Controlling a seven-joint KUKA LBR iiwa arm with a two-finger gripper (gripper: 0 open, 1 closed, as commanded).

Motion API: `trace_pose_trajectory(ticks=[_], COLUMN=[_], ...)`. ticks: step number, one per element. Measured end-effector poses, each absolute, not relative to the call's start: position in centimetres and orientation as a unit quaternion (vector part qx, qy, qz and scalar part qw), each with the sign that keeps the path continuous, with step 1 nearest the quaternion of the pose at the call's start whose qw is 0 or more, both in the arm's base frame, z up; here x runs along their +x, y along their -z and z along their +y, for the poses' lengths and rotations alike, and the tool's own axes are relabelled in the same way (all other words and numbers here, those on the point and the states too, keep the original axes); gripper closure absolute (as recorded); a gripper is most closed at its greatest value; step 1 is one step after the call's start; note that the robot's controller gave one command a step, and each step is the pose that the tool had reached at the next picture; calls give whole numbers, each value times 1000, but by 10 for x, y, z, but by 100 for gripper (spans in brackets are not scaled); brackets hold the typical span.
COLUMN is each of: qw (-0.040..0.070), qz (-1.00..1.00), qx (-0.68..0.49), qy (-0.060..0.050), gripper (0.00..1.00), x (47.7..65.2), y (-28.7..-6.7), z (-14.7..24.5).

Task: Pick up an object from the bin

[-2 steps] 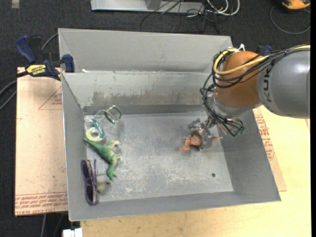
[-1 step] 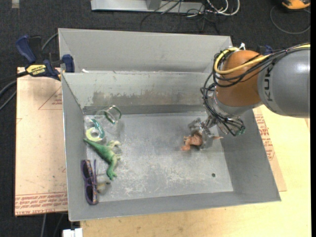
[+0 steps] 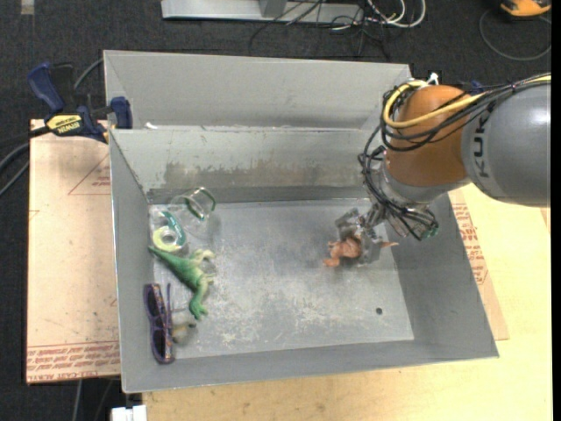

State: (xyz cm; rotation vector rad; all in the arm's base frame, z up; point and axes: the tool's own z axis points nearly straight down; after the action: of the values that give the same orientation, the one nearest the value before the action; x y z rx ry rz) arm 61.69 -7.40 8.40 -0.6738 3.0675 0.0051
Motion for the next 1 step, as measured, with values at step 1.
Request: trace_pose_trajectory(ticks=[1], qw=[2], qz=[977], qx=[-214], qy=[-1], gripper=[100], x=[618], y=[-106], z=[-74])
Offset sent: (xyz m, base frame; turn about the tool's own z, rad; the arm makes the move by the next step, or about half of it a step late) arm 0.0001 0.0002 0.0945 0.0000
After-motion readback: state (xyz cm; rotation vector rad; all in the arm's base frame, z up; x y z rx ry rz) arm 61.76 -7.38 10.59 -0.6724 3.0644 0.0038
